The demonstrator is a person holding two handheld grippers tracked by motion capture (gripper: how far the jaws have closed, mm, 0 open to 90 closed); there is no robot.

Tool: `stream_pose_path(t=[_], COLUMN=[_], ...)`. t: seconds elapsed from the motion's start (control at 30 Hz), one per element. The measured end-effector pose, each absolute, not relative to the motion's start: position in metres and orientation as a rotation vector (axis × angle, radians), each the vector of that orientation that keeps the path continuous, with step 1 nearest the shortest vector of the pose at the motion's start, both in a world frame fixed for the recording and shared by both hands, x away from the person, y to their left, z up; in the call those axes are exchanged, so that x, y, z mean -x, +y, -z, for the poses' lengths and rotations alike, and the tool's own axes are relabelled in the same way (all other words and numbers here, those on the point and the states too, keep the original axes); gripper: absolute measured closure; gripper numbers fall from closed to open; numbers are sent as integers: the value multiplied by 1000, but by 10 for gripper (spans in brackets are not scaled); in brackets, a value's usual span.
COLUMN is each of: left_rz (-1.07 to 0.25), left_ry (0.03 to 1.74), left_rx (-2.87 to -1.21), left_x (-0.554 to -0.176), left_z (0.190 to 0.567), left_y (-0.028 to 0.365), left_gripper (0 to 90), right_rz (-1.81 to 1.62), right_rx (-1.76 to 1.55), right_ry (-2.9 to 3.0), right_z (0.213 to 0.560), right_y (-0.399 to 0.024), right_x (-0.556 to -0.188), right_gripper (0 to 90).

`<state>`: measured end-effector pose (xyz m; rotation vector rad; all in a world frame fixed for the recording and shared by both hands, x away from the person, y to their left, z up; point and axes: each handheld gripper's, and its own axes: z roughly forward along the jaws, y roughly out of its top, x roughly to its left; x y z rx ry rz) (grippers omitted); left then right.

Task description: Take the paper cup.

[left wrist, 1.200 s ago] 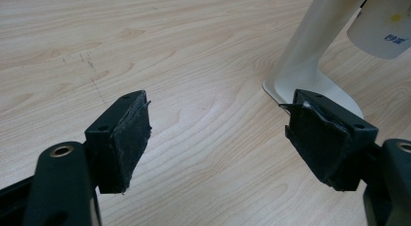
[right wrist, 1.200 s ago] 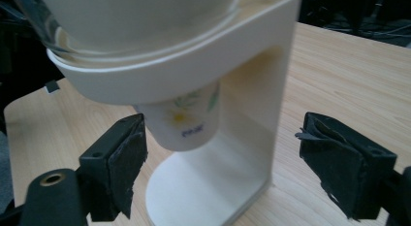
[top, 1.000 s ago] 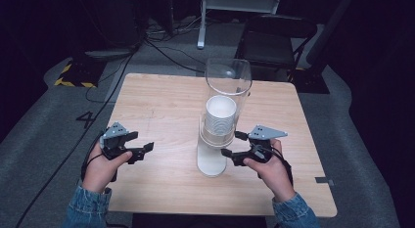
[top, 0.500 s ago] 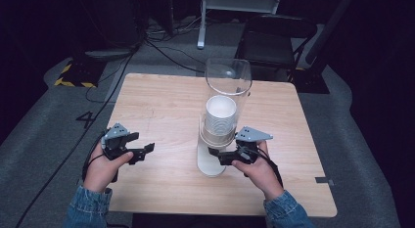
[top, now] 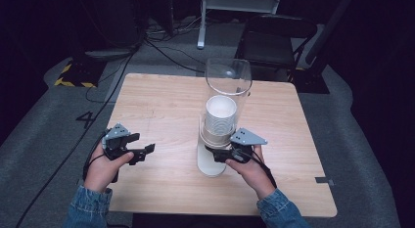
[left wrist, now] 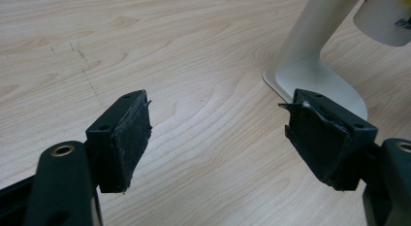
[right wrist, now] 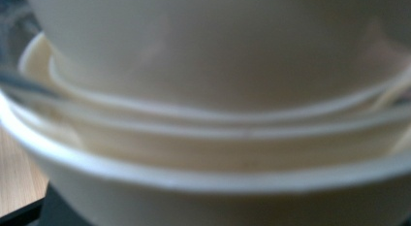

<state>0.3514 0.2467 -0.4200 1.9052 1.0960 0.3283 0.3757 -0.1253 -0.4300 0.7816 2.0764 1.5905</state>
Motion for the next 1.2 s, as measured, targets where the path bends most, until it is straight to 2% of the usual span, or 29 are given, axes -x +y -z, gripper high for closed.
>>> stream_pose_path(t=[0.63, 1.2], left_rz=[-303, -303], left_ry=[1097, 1087], left_rx=[-1920, -1921], left_x=[-352, -351], left_z=[422, 423], left_y=[244, 243], left_gripper=[250, 252], right_rz=[-1657, -1629], right_rx=[-777, -760], right_ry=[2021, 2041], right_z=[433, 434], right_y=[-124, -124], right_x=[-376, -375], right_gripper=[299, 305])
